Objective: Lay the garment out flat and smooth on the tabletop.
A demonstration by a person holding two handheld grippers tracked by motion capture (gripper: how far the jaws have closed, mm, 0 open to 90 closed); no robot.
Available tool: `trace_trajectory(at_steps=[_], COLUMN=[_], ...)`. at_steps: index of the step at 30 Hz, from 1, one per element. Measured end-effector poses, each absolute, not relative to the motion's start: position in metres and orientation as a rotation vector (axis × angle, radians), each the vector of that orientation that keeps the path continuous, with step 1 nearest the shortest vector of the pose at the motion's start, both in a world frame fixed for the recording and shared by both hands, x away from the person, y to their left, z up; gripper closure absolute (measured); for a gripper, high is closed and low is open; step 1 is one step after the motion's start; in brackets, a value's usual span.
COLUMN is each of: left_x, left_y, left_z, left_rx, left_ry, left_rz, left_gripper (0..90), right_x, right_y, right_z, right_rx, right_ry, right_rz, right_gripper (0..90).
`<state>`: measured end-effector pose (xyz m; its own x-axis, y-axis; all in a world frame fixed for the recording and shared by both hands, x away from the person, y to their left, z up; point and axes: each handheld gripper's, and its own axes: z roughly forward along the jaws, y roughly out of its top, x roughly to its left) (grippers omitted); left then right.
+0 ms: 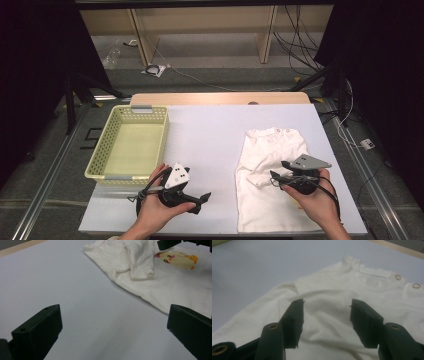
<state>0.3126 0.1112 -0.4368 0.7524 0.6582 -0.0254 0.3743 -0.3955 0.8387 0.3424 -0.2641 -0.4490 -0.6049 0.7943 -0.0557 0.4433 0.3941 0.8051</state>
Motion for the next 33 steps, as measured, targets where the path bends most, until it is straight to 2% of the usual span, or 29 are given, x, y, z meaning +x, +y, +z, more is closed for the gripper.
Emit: trace_trajectory(at_steps=[9,16,18,19,22,23,29,33], left_x=[0.319,0.320,0.320,0.319,0.319,0.319,0.320,0.320], left_y=[0.125,0.126,0.125,0.125,0.125,0.124,0.124,0.124], left_z=[-0.432,-0.432,-0.433,-0.433,-0.433,-0.433,-0.434,-0.433], left_rx=[1.995,1.992,1.994,1.995,1.996,1.999,2.003,1.998], left_ry=[0.813,0.815,0.816,0.816,0.816,0.817,0.821,0.824], left_rz=[0.428,0.433,0.429,0.430,0.430,0.433,0.430,0.434], left_gripper=[0.0,0.0,0.0,0.0,0.0,0.0,0.2,0.2], right_x=[0.351,0.352,0.352,0.353,0.354,0.354,0.358,0.360], right_y=[-0.239,-0.221,-0.217,-0.215,-0.213,-0.212,-0.210,-0.209], right_z=[-0.458,-0.468,-0.473,-0.476,-0.479,-0.482,-0.483,-0.482], right_rx=[1.007,0.963,0.960,0.959,0.958,0.976,1.019,1.039], right_ry=[2.290,2.379,2.418,2.447,2.477,2.503,2.503,2.509], right_rz=[1.141,1.081,1.048,1.006,0.986,0.961,0.948,0.944], right_gripper=[40.3,46.7,49.8,54.5,58.1,63.6,79.7,85.3])
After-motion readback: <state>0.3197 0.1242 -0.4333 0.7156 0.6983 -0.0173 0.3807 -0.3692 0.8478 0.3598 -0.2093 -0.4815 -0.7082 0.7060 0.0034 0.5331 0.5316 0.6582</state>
